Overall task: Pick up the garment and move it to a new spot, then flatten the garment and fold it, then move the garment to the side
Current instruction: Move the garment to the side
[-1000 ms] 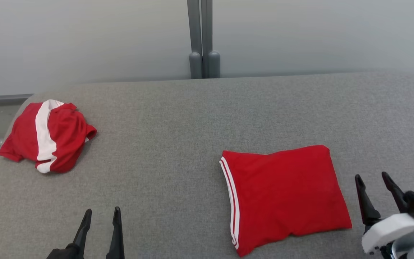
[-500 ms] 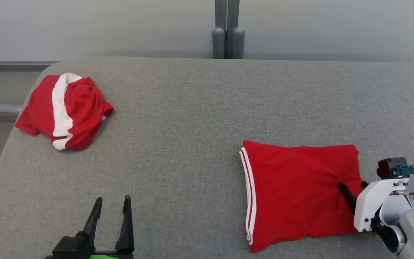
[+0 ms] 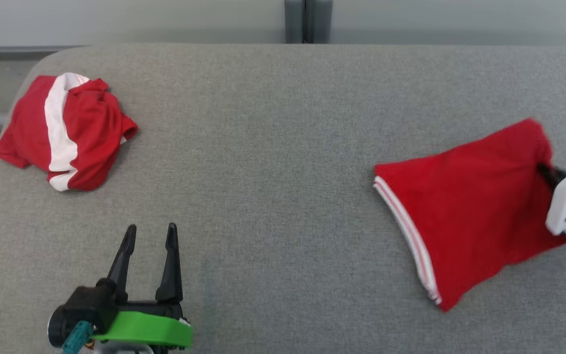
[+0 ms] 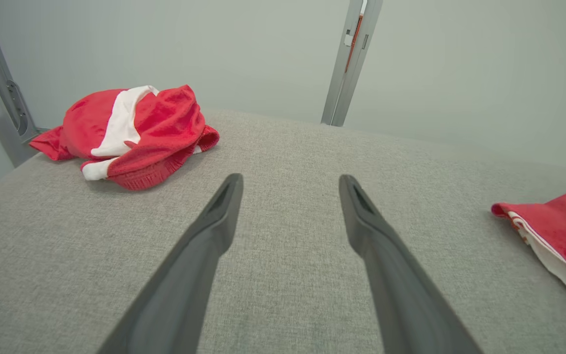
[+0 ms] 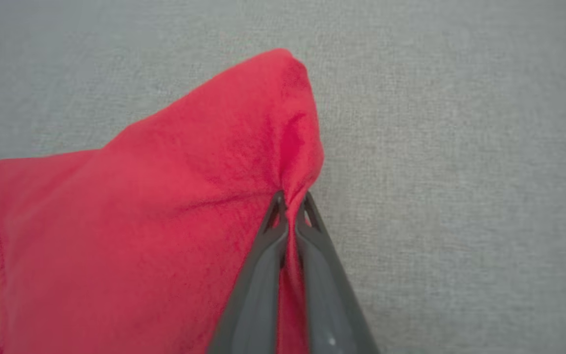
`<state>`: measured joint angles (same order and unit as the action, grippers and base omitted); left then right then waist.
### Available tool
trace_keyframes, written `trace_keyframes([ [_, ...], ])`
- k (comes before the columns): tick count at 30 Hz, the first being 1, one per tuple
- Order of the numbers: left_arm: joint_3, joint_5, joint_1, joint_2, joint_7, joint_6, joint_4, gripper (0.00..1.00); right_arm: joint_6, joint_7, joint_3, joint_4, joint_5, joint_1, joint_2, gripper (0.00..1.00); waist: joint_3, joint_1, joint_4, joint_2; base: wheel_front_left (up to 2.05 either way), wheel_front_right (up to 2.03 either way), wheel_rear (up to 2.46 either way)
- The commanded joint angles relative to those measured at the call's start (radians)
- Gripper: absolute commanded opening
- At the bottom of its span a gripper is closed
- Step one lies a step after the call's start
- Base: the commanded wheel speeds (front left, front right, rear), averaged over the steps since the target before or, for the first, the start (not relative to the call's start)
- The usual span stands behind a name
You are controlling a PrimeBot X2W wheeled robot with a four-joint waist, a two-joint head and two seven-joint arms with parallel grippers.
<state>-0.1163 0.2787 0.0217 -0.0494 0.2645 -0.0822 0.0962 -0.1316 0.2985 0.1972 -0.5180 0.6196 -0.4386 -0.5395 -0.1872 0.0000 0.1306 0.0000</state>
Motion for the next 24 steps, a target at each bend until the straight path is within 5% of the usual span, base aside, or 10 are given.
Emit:
trace_keyframes([
  [1, -0.001, 0.003, -0.033, -0.003, 0.000, -0.005, -0.008, 1.00, 0.002, 0.002, -0.018, 0.004, -0.021, -0.046, -0.034, 0.00, -0.090, 0.0000, -0.051, 0.0000, 0.00, 0.00, 0.00],
  [11, -0.009, -0.080, -0.153, -0.003, -0.001, -0.032, -0.034, 1.00, 0.002, -0.028, -0.169, -0.077, -0.117, -0.251, -0.136, 0.00, -0.300, 0.0000, -0.165, 0.0000, 0.00, 0.00, 0.00],
  [22, -0.003, -0.128, -0.200, -0.005, 0.000, -0.048, -0.041, 1.00, 0.002, -0.121, -0.335, -0.265, -0.261, -0.374, -0.213, 0.00, -0.353, 0.0000, -0.129, 0.0000, 0.00, 0.00, 0.00],
  [23, -0.001, -0.126, -0.195, -0.005, 0.000, -0.048, -0.041, 1.00, 0.002, -0.143, -0.342, -0.280, -0.286, -0.383, -0.226, 0.46, -0.349, 0.0000, -0.122, 0.0000, 0.00, 0.00, 0.00],
  [24, -0.001, -0.124, -0.189, -0.005, 0.000, -0.049, -0.040, 1.00, 0.002, -0.168, -0.354, -0.293, -0.307, -0.393, -0.237, 0.65, -0.344, 0.0000, -0.118, 0.0000, 0.00, 0.00, 0.00],
])
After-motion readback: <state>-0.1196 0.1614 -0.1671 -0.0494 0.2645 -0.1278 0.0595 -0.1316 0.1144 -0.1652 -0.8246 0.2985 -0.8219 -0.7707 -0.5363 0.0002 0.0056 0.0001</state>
